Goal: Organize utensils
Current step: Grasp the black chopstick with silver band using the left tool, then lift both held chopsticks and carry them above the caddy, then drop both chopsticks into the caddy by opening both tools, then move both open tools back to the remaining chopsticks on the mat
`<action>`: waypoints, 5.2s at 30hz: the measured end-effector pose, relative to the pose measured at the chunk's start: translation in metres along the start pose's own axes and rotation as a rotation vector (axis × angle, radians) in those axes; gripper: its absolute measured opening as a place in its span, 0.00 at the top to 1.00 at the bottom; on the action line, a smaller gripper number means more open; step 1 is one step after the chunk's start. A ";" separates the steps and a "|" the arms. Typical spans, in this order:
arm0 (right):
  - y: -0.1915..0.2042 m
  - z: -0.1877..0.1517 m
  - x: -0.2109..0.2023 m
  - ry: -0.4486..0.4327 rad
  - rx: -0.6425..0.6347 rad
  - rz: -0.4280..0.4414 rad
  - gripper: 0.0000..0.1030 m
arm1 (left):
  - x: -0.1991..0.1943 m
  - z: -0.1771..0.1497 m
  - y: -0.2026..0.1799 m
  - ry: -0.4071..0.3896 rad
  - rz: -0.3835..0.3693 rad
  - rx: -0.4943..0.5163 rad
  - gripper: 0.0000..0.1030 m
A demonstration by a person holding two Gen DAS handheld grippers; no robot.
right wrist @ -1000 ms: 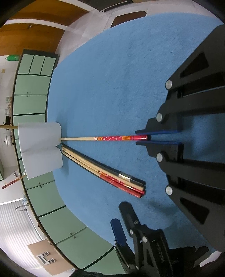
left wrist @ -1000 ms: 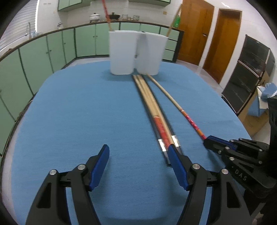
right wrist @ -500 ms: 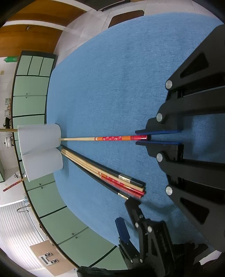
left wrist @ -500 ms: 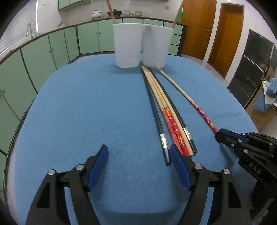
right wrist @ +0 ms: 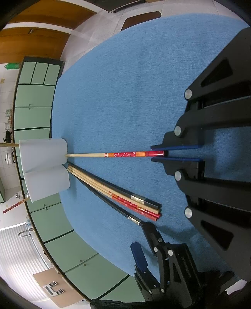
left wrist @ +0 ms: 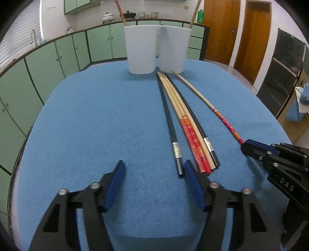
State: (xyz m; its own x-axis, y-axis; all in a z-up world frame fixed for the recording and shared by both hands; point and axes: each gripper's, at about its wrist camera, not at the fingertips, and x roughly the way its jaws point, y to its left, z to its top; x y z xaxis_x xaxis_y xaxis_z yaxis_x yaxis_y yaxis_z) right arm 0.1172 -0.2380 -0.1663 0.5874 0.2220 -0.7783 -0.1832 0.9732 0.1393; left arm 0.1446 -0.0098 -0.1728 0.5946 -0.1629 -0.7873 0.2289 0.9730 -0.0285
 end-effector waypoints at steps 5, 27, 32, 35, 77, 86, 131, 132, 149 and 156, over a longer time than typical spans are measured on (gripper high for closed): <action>0.001 0.000 0.000 -0.004 -0.003 -0.002 0.95 | -0.002 0.000 -0.004 -0.013 -0.033 -0.003 0.92; 0.002 0.038 -0.084 -0.227 -0.054 0.013 0.95 | -0.098 0.042 0.008 -0.267 -0.034 -0.010 0.94; 0.000 0.060 -0.108 -0.287 -0.063 0.037 0.95 | -0.118 0.062 0.007 -0.339 -0.046 0.002 0.94; -0.001 0.076 -0.119 -0.317 -0.072 0.054 0.95 | -0.128 0.075 0.009 -0.374 -0.058 0.004 0.94; -0.007 0.318 -0.135 -0.543 -0.162 0.027 0.95 | -0.143 0.293 0.008 -0.672 -0.059 0.097 0.94; -0.010 0.312 -0.082 -0.438 -0.147 0.029 0.95 | -0.070 0.289 0.020 -0.534 -0.051 0.066 0.94; 0.007 0.029 -0.053 -0.225 -0.016 -0.041 0.06 | -0.050 0.030 0.036 -0.208 -0.002 -0.075 0.33; 0.008 0.025 -0.047 -0.207 -0.016 -0.045 0.06 | -0.045 0.026 0.035 -0.191 -0.001 -0.076 0.33; 0.036 0.005 0.008 0.001 -0.075 -0.060 0.06 | -0.026 0.004 0.042 -0.101 0.023 -0.081 0.33; 0.036 0.008 0.017 0.045 -0.074 -0.109 0.06 | -0.020 0.003 0.039 -0.086 0.014 -0.084 0.33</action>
State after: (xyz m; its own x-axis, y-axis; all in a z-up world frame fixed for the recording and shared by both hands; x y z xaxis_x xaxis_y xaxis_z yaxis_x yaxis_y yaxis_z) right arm 0.1273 -0.1988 -0.1698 0.5711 0.1109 -0.8134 -0.1788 0.9838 0.0087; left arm 0.1445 0.0308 -0.1563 0.6621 -0.1595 -0.7322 0.1575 0.9849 -0.0722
